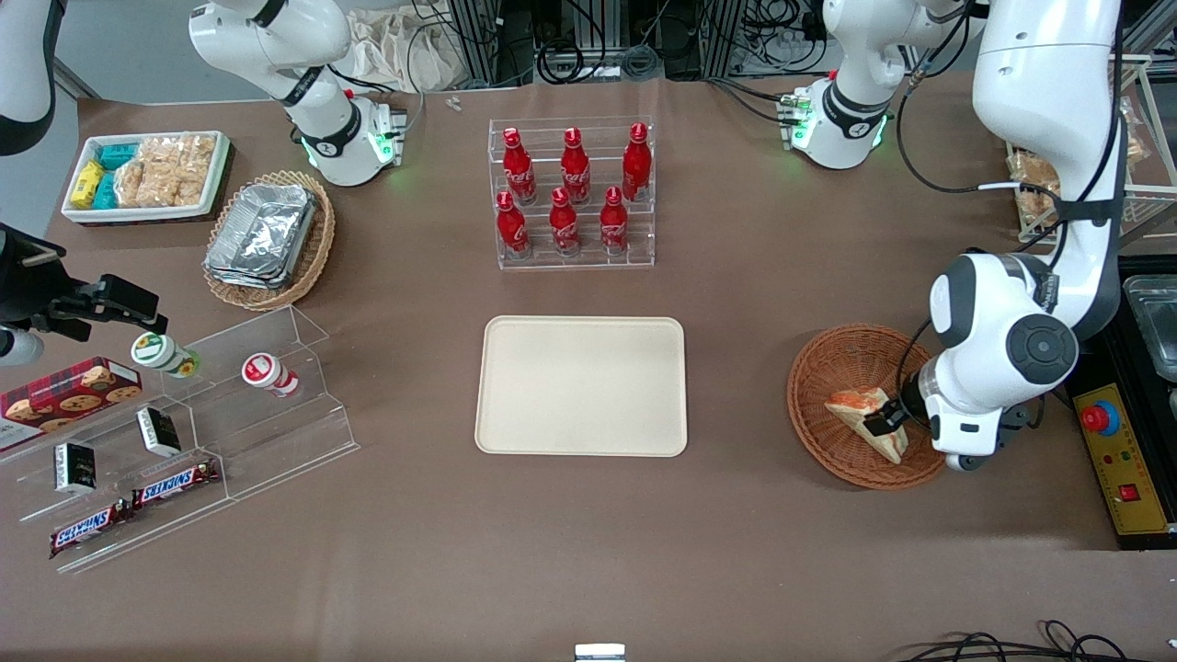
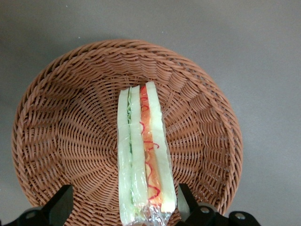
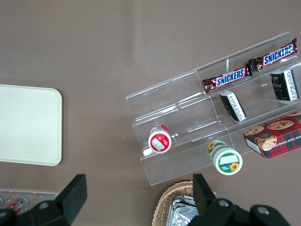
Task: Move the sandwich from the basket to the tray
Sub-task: 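Close the left gripper on the wrapped sandwich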
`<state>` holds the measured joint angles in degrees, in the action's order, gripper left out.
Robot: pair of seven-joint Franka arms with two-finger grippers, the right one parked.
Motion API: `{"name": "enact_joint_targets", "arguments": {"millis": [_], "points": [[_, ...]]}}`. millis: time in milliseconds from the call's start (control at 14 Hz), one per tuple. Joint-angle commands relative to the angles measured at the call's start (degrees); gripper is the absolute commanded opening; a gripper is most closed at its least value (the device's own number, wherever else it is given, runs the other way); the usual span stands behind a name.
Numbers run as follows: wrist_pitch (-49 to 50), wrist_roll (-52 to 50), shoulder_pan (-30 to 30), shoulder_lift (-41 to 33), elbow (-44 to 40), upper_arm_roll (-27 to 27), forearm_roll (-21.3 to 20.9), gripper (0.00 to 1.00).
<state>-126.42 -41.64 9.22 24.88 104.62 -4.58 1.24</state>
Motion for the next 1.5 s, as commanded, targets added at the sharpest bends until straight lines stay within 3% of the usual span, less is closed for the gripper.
{"name": "enact_joint_targets", "arguments": {"millis": [0,857,929,1071,1143,1214,1429], "points": [[-0.85,-0.90,0.27,-0.36,1.37,-0.17,0.35,1.00],[-6.11,-4.14,1.77,3.85,1.64,-0.17,0.43,1.00],[-6.30,-4.58,1.85,4.12,1.38,-0.17,0.43,0.88],[-6.21,-6.25,1.77,4.21,0.94,-0.17,0.43,0.31],[-6.21,-6.87,1.85,4.21,0.85,-0.17,0.43,0.09],[-6.21,-6.96,1.85,4.21,0.85,-0.17,0.43,0.00],[-6.04,-6.96,1.77,4.04,0.85,-0.17,0.43,0.00]]}}
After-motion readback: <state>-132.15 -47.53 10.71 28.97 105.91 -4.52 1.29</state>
